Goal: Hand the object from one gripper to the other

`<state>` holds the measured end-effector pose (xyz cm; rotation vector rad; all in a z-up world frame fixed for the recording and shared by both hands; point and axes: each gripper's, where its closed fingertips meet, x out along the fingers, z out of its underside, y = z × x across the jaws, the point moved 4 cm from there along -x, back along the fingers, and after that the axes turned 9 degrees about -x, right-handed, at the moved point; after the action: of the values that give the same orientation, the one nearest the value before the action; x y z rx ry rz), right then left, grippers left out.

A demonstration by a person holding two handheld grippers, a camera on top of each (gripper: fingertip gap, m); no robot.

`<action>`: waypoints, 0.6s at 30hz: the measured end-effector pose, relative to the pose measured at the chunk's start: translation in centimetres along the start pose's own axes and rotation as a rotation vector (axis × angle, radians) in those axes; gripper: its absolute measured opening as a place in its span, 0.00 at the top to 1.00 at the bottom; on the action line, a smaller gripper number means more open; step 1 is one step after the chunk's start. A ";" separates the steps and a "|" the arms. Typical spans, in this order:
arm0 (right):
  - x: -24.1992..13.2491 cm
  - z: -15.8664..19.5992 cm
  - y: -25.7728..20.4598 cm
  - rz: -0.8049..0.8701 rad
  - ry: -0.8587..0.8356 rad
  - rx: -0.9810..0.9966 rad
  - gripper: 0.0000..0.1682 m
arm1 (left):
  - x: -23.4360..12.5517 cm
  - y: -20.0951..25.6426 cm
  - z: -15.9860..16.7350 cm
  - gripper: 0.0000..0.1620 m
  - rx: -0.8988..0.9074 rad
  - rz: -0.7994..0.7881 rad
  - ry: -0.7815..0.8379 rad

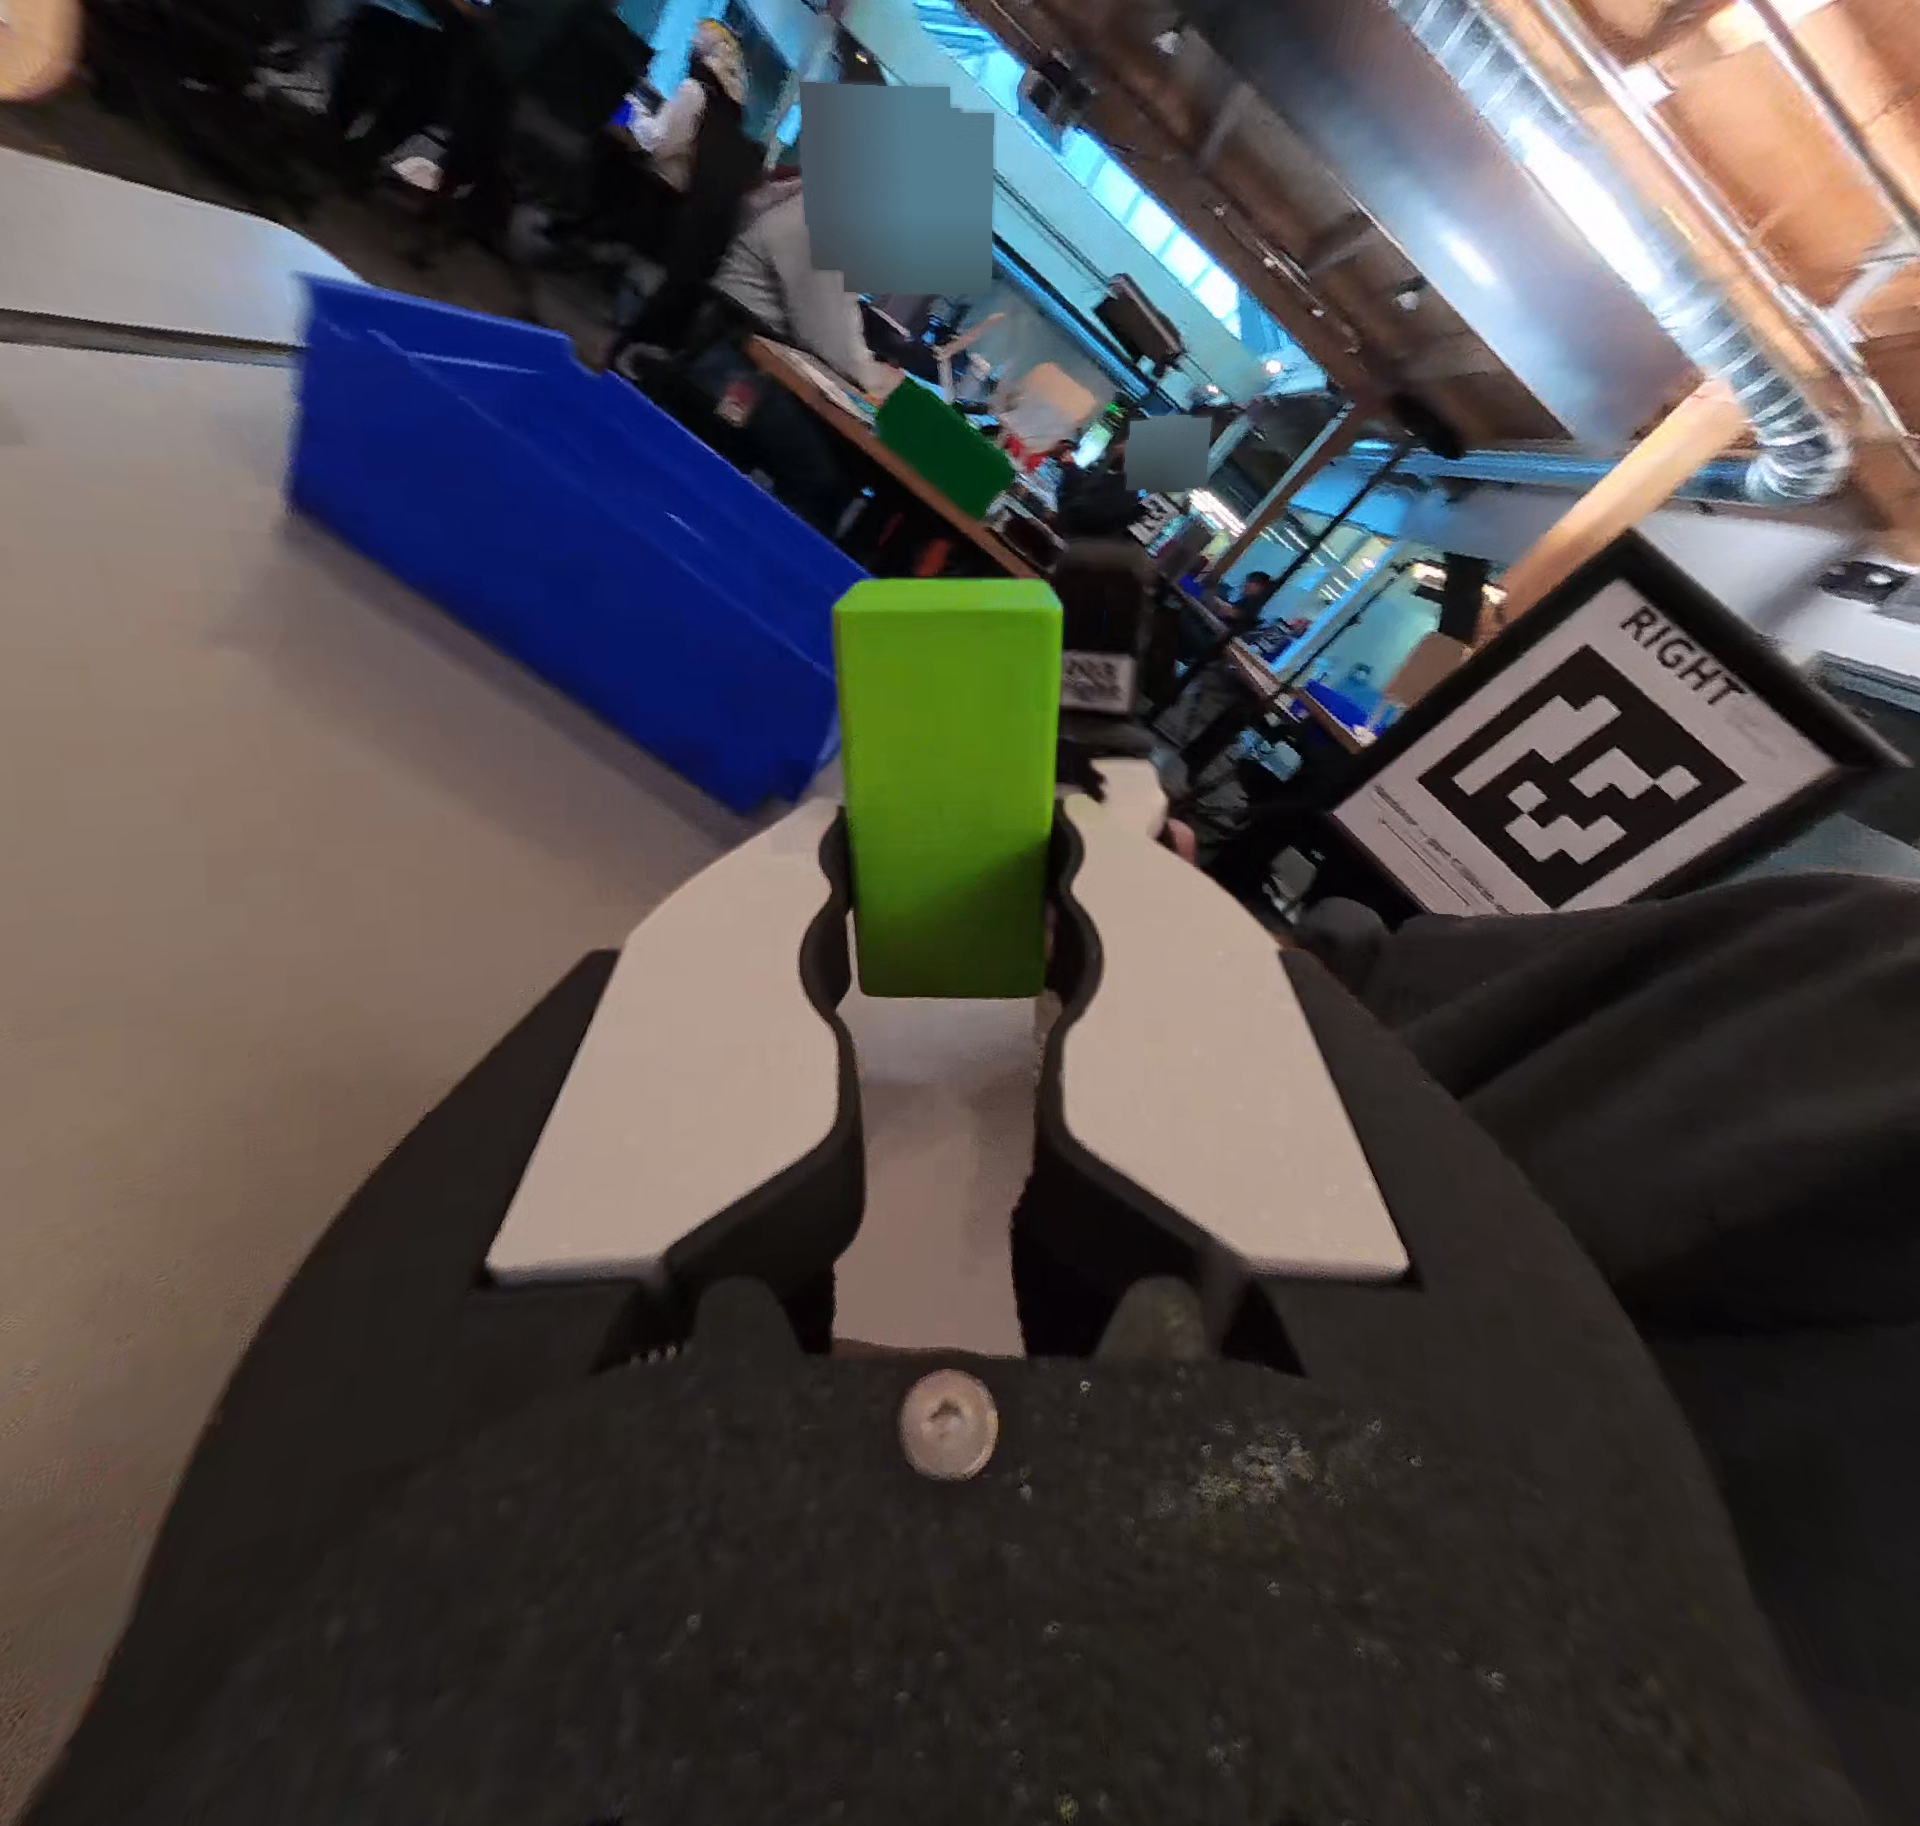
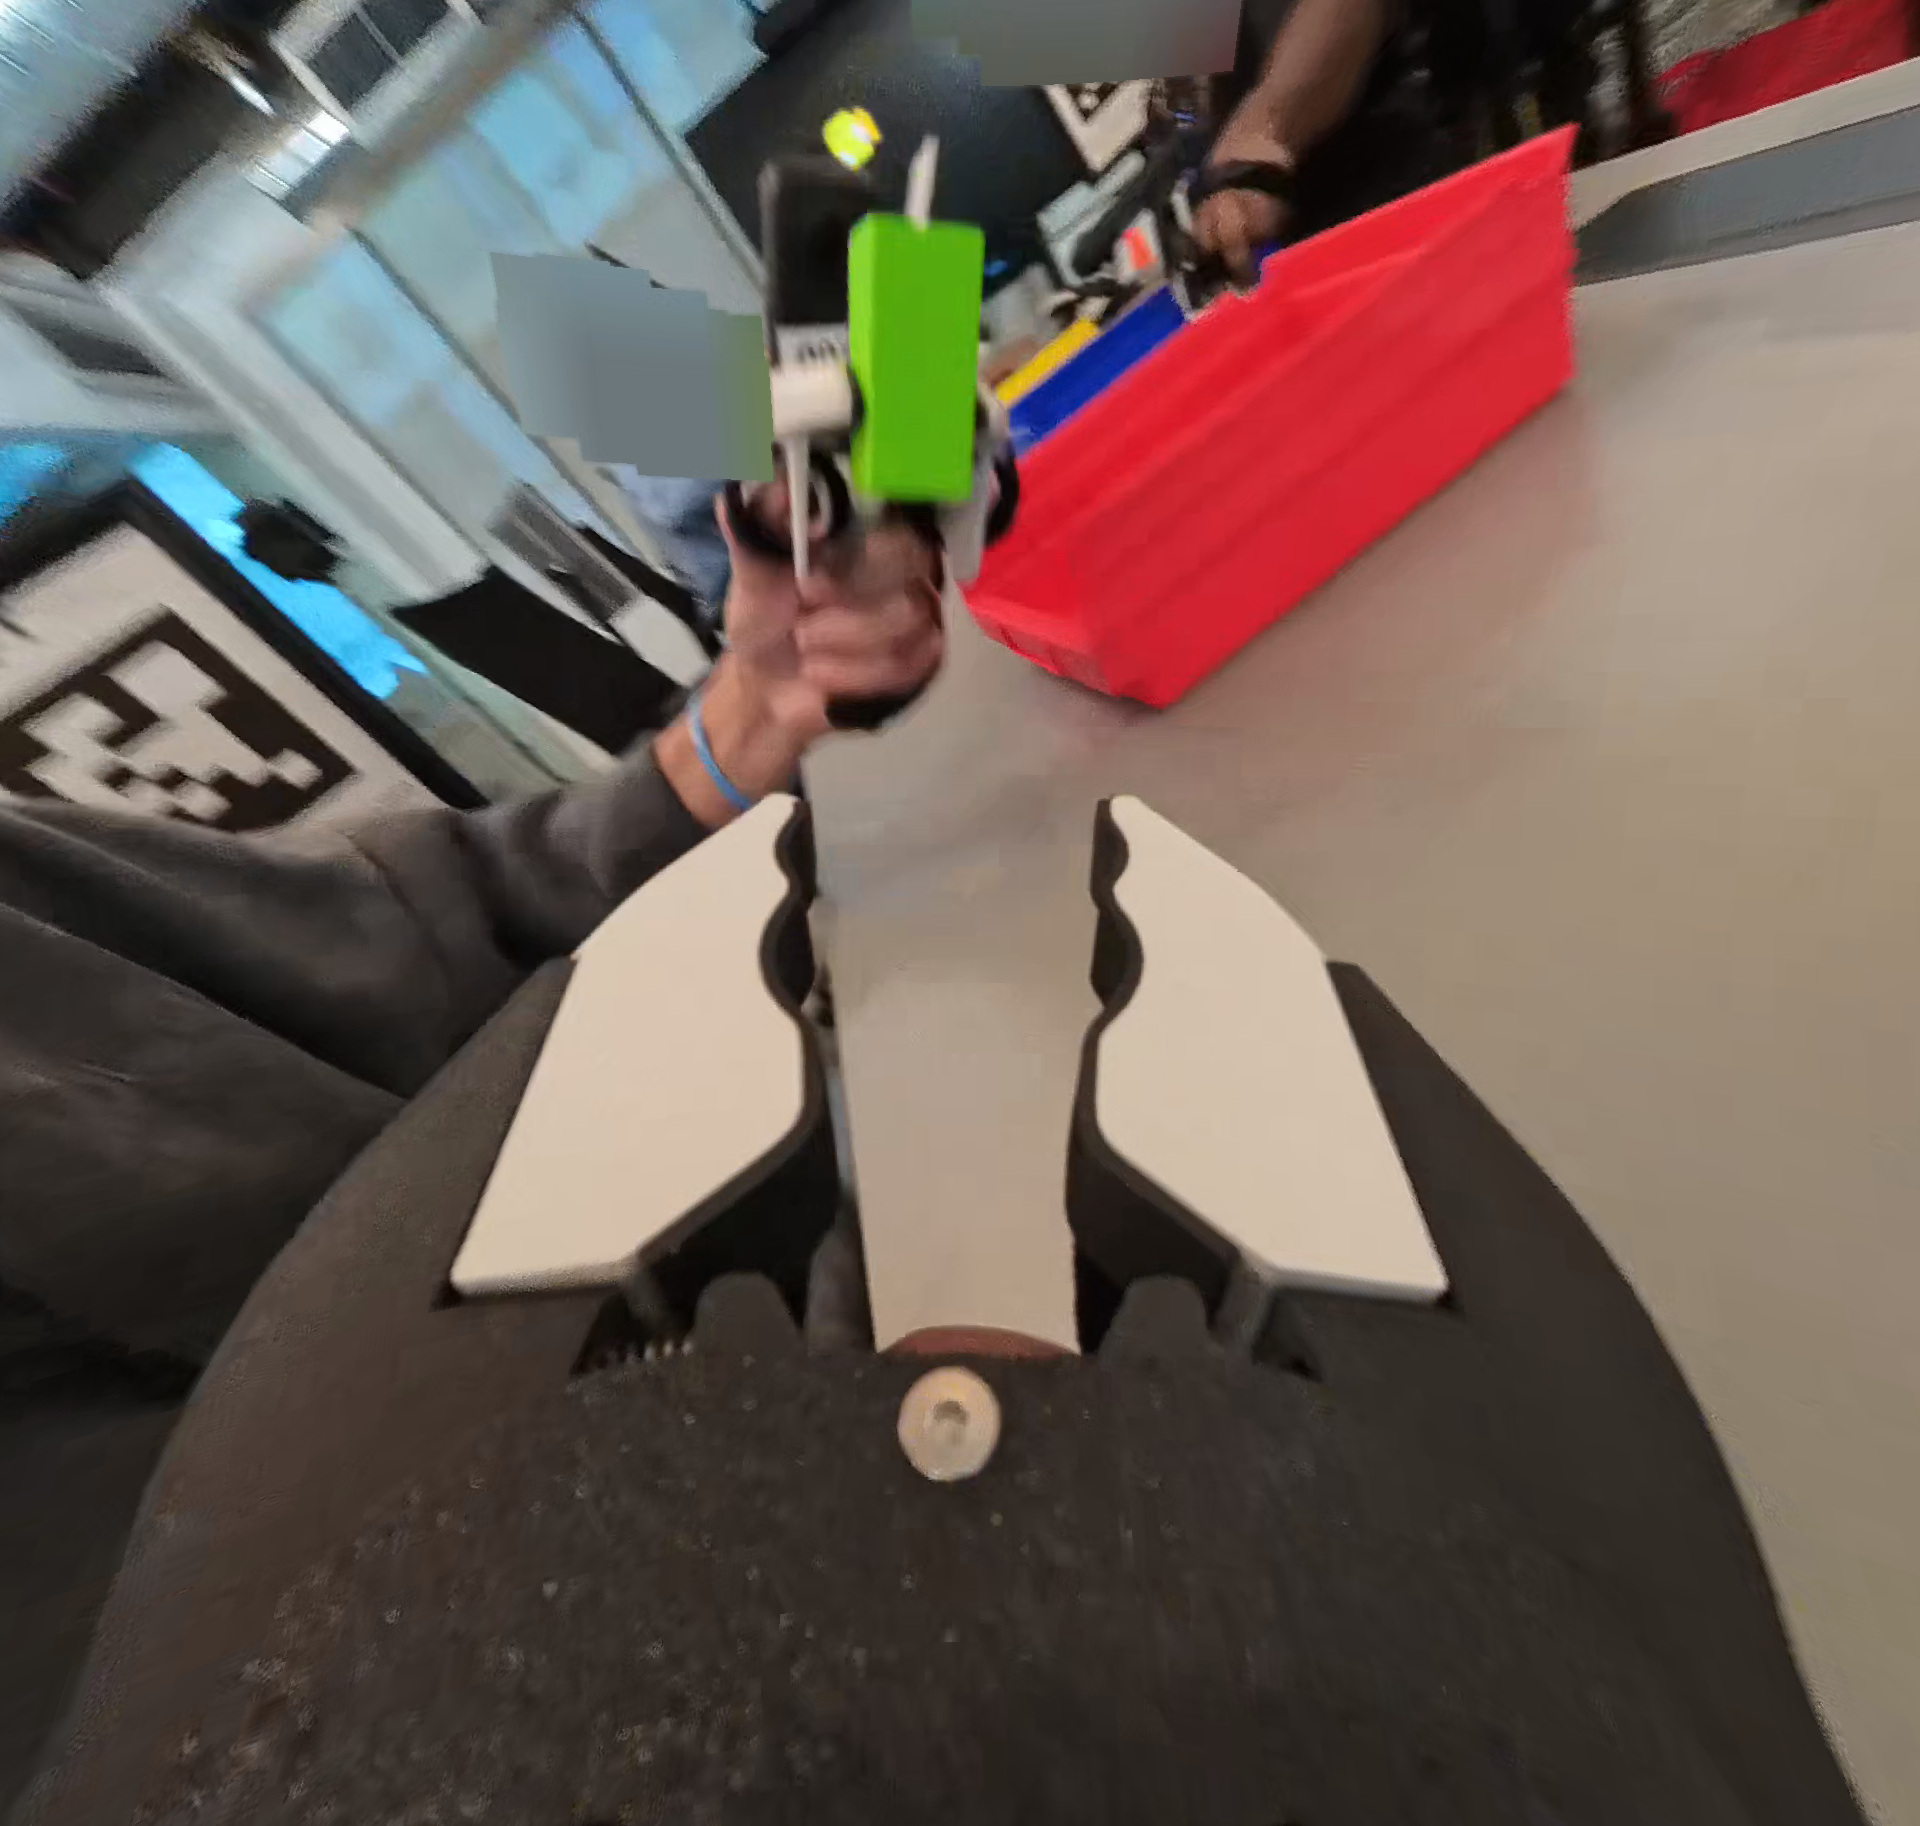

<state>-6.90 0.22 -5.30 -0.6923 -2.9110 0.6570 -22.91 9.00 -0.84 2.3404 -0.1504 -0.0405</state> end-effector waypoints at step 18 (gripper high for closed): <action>6.2 -1.4 1.6 -0.259 0.107 0.191 0.80 | 4.7 -1.1 5.9 0.73 0.019 -0.197 -0.108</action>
<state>-11.57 4.88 -4.84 -0.3124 -2.7259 0.8233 -18.57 4.99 -5.68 2.3648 0.0272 -0.2632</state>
